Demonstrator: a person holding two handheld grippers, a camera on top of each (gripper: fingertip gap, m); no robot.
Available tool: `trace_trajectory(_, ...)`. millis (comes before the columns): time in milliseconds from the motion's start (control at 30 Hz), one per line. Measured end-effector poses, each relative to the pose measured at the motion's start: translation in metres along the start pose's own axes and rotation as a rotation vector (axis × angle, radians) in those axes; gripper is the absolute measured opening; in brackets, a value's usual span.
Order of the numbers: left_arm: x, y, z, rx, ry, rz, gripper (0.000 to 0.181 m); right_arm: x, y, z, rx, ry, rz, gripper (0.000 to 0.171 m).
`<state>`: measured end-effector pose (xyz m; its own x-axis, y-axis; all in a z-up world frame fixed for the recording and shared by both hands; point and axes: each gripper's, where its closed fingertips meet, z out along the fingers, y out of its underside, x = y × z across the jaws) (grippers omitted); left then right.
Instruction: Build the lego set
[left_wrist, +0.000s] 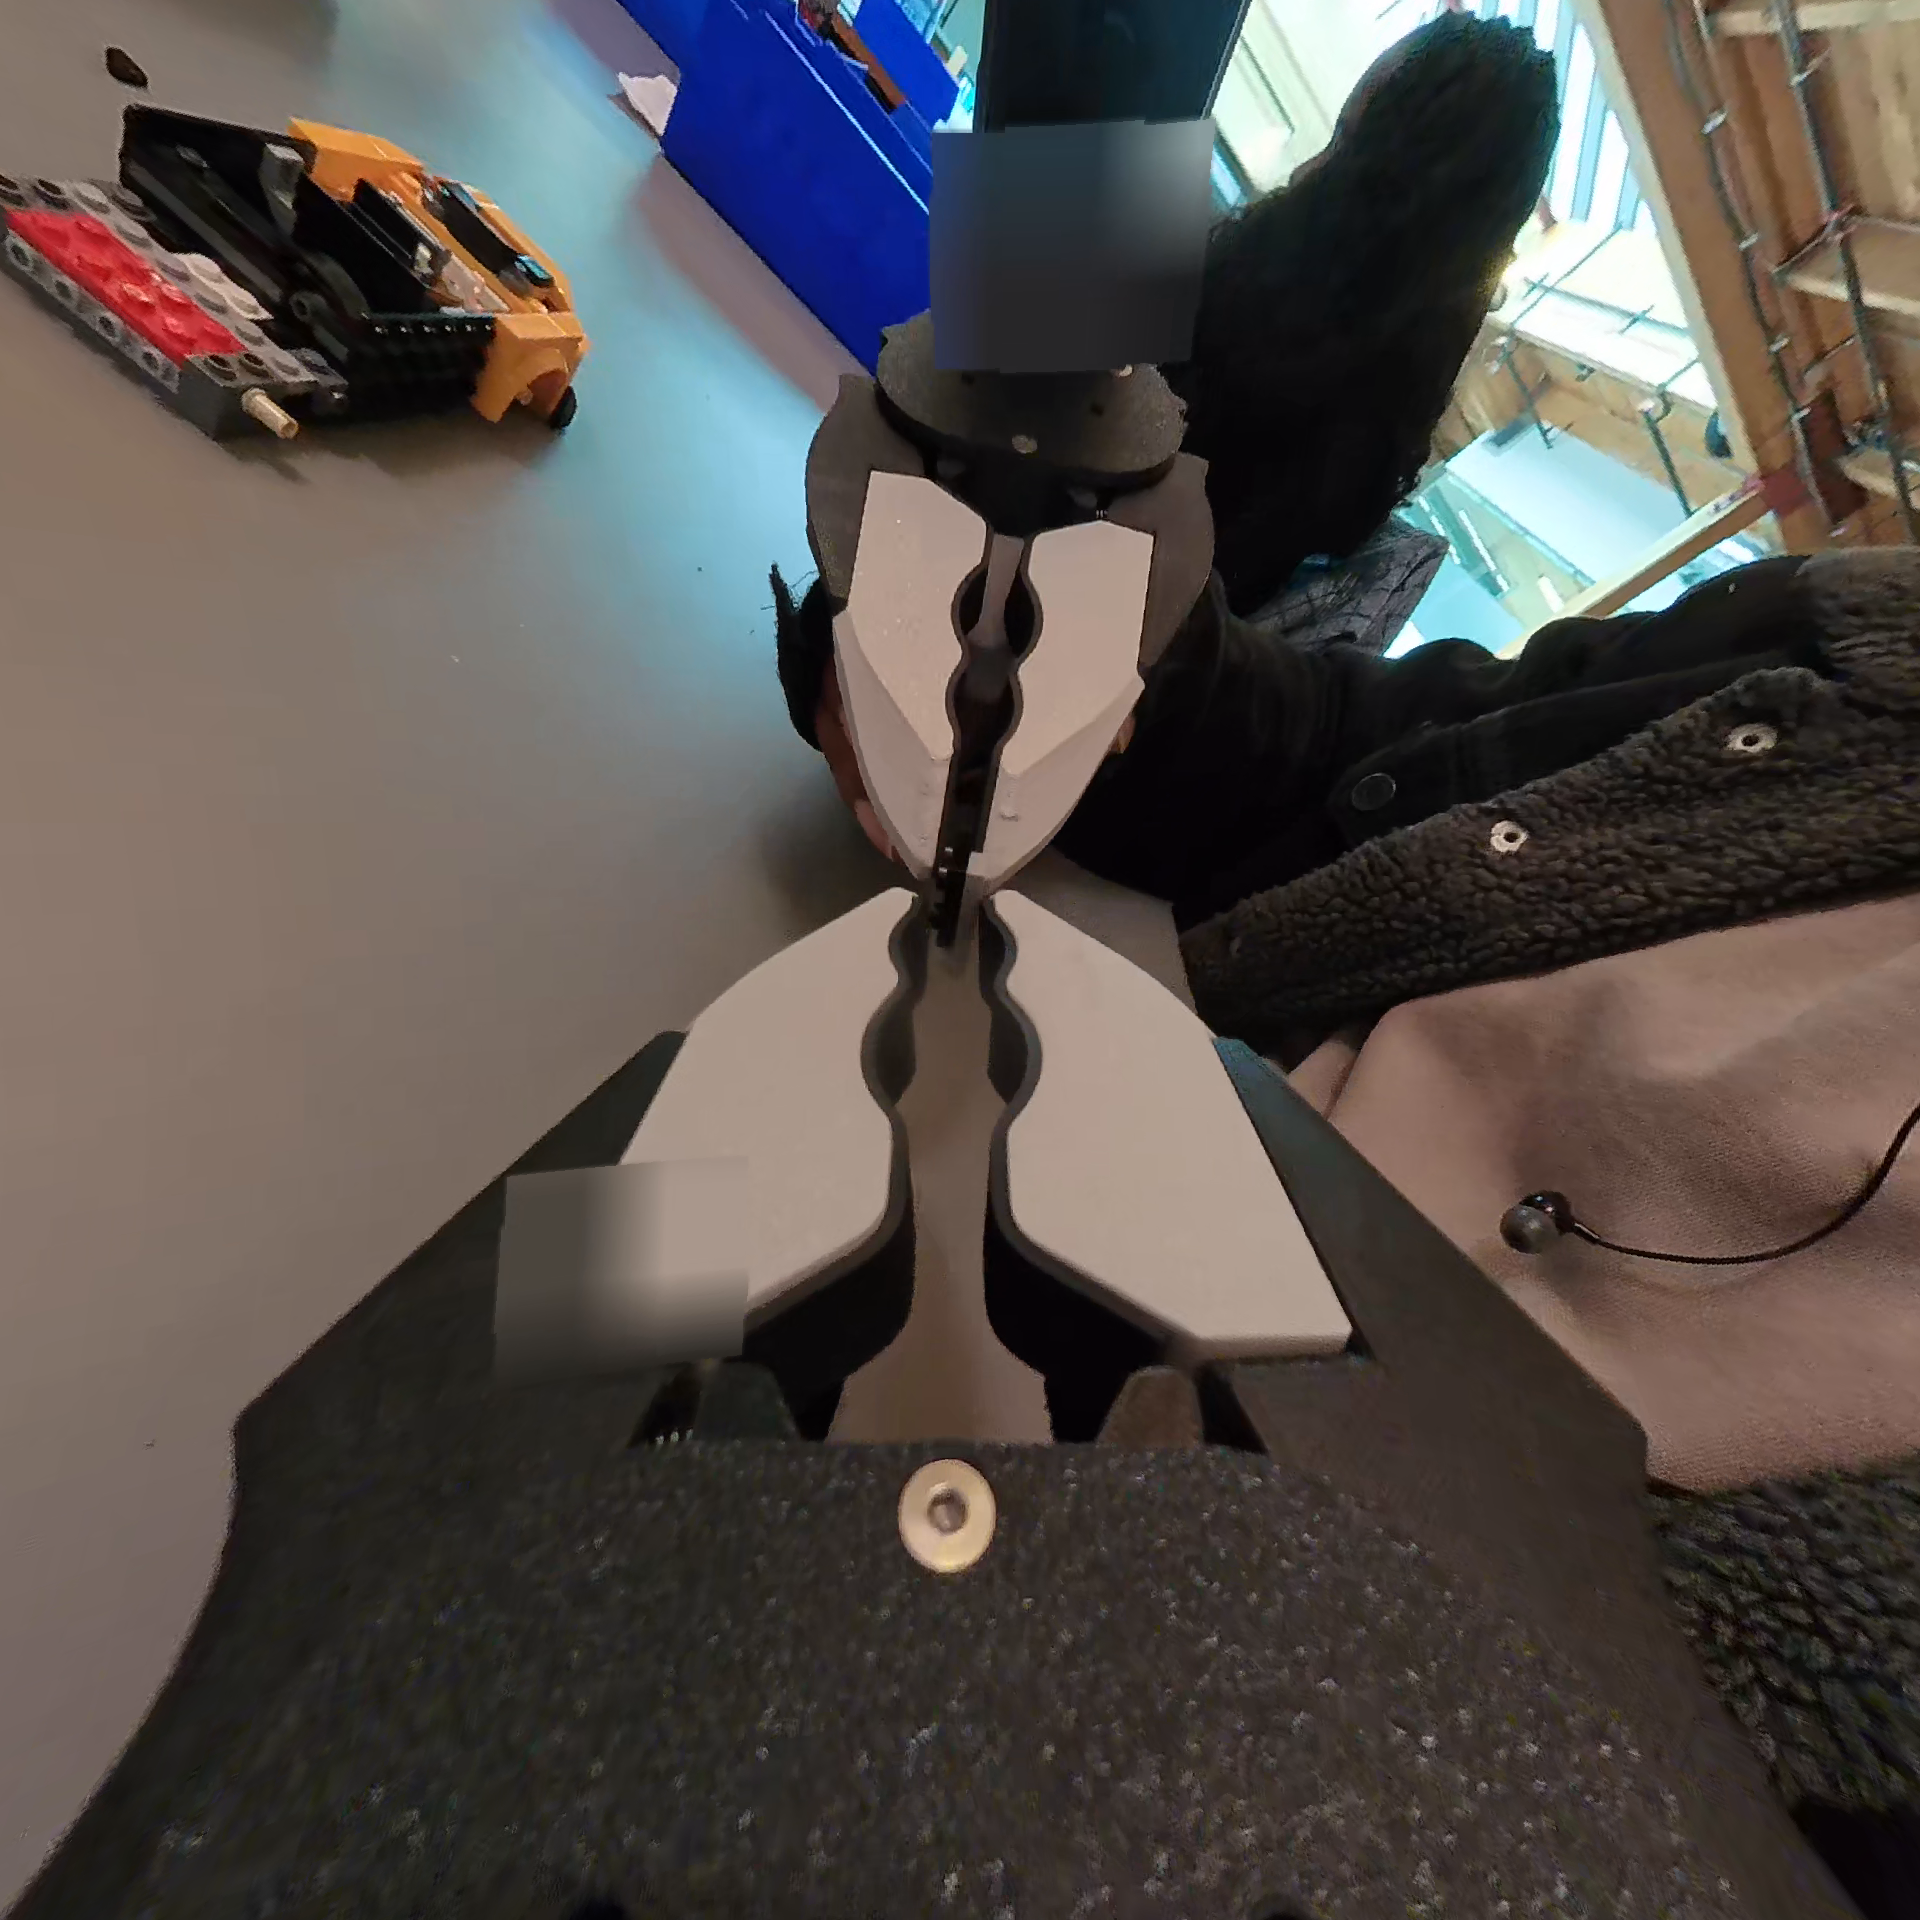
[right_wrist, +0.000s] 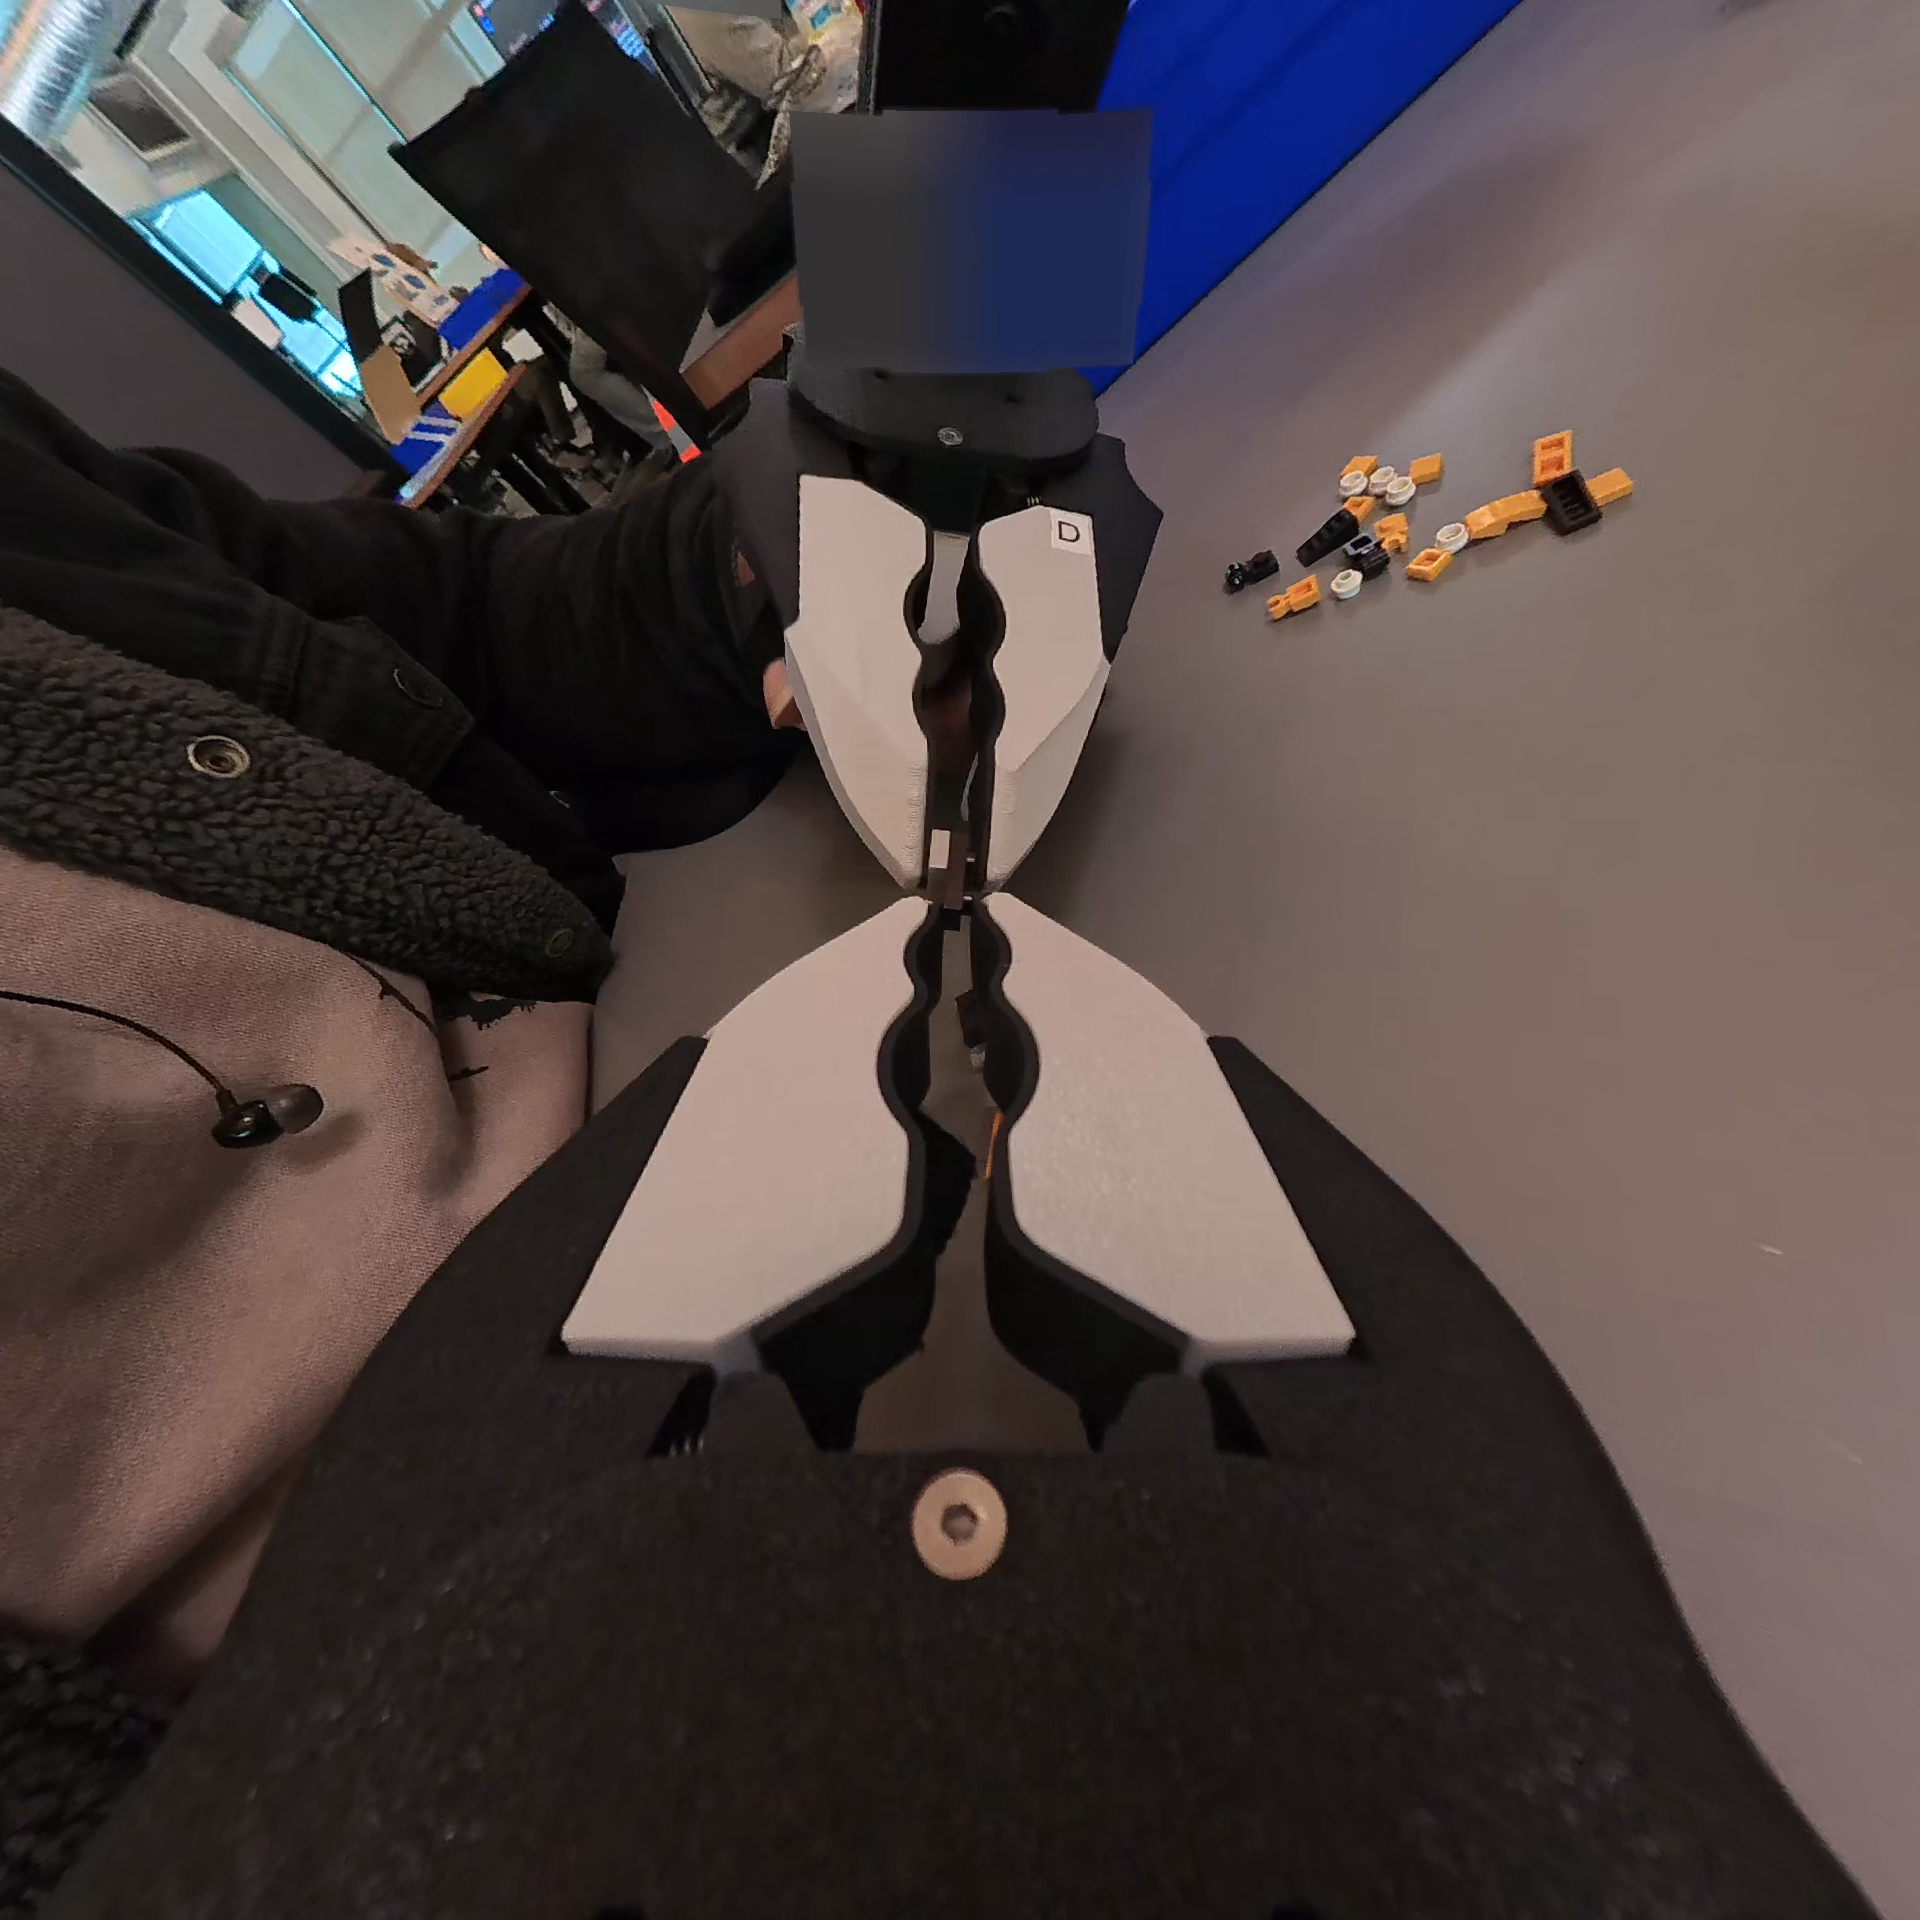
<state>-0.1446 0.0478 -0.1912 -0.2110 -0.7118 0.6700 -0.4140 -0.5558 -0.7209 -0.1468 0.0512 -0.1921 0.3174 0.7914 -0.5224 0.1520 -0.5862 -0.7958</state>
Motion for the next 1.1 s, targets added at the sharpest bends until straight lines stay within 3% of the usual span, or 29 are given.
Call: trace_trajectory(1100,0.0016,-0.0009,-0.0014,0.01,0.047,-0.072,0.007,-0.0013,-0.0054,-0.0022,0.033,-0.001,-0.013,0.002)
